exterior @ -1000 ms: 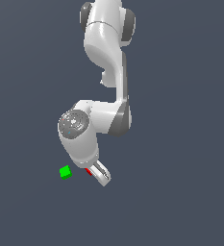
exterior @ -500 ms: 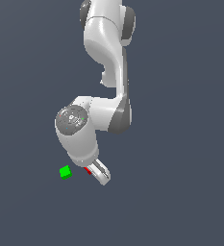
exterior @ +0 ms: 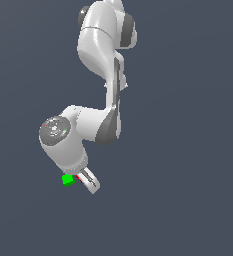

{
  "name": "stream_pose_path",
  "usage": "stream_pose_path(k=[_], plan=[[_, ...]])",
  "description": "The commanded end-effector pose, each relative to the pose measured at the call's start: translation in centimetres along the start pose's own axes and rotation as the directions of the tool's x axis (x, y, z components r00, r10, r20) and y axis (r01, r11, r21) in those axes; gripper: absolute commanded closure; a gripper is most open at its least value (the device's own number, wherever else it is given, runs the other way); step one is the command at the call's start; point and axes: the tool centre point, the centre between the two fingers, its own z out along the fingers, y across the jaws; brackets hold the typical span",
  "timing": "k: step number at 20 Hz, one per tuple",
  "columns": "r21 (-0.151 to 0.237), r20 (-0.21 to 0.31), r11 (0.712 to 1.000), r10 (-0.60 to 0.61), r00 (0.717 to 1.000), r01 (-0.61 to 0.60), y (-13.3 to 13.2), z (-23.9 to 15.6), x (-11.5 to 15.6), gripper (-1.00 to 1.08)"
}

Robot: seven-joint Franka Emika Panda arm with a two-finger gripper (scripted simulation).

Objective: Stack the red cube on top of the green cube.

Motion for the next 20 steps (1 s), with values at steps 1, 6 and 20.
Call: stream_pose_path(k=[1,6,20], plan=[[0.000,0.000,1.000,0.001,1.000,-0.001,1.6,1.0,1.4,1.08],[0.000,0.000,1.000,0.001,1.000,-0.001,4.2,2.7,3.8,1.08],[0.000,0.000,1.000,0.001,1.000,-0.001,5.3,3.5,5.1,-0.92]])
